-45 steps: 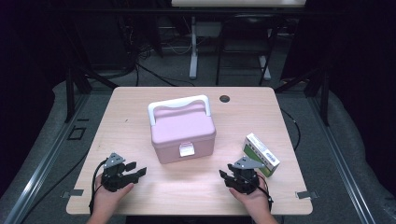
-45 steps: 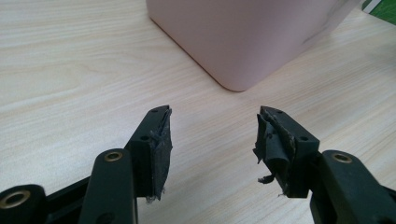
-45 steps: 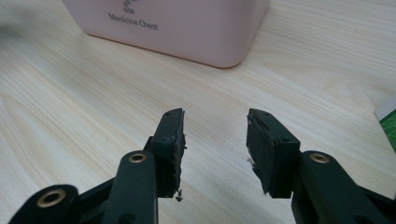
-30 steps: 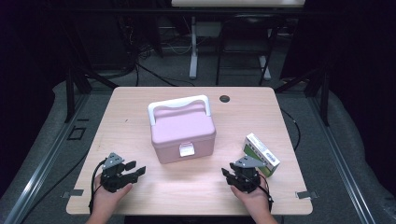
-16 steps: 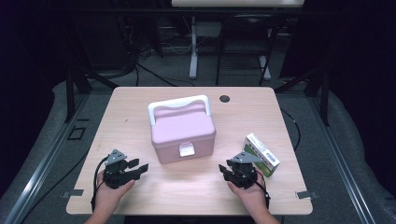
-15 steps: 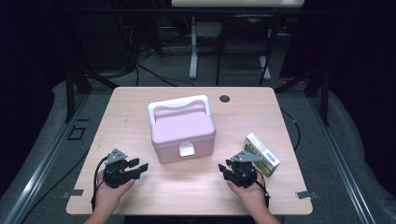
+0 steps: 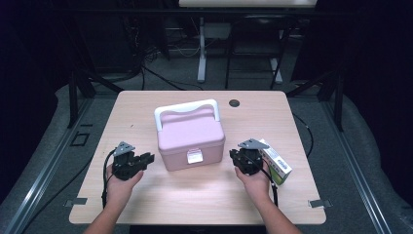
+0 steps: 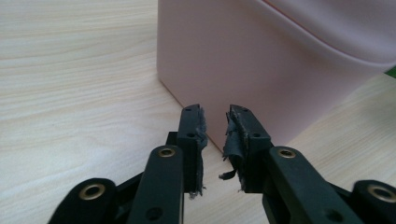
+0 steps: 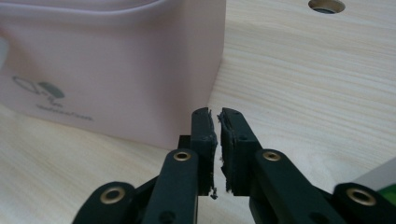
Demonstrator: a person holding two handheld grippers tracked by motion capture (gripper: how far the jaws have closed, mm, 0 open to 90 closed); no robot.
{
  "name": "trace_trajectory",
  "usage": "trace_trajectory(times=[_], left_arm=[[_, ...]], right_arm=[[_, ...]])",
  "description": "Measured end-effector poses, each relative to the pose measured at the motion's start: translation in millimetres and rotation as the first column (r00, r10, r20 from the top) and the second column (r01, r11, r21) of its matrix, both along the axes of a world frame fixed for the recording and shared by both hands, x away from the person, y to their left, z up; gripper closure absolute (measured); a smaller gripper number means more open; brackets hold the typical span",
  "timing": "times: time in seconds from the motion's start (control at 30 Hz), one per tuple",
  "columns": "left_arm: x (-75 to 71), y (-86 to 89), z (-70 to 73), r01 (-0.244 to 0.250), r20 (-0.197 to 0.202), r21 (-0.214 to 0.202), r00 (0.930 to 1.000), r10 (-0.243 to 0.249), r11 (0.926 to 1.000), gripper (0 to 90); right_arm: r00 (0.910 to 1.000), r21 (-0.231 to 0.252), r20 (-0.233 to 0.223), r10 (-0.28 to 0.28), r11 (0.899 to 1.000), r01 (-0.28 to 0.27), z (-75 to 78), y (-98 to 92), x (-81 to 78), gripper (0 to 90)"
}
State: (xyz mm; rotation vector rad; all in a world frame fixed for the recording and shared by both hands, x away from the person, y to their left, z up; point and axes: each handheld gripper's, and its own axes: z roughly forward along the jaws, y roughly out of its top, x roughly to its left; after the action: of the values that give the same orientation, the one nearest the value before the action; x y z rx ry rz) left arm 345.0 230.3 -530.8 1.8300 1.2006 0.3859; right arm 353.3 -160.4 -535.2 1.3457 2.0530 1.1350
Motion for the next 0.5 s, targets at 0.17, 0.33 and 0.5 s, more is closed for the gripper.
trace_trajectory(times=[0.17,0.33,0.5], left_arm=[[7.4,-3.6,-1.8,0.011,-0.003,0.008,0.9999,-0.011,0.9999,82.9],[11.3,-10.7,-5.1,0.010,0.004,-0.001,0.9999,-0.010,0.9999,87.7],[9.3,-15.2,-4.9,0.022,0.015,0.011,0.9996,-0.022,0.9997,89.5]], right_arm=[[0.9999,-0.019,0.015,-0.008,1.000,0.008,-1.8,4.4,7.8,87.6],[0.9996,-0.018,0.016,-0.025,1.000,0.025,-6.6,7.6,17.0,89.5],[0.9998,-0.018,0.021,-0.006,1.000,0.007,-9.2,13.3,26.4,89.6]])
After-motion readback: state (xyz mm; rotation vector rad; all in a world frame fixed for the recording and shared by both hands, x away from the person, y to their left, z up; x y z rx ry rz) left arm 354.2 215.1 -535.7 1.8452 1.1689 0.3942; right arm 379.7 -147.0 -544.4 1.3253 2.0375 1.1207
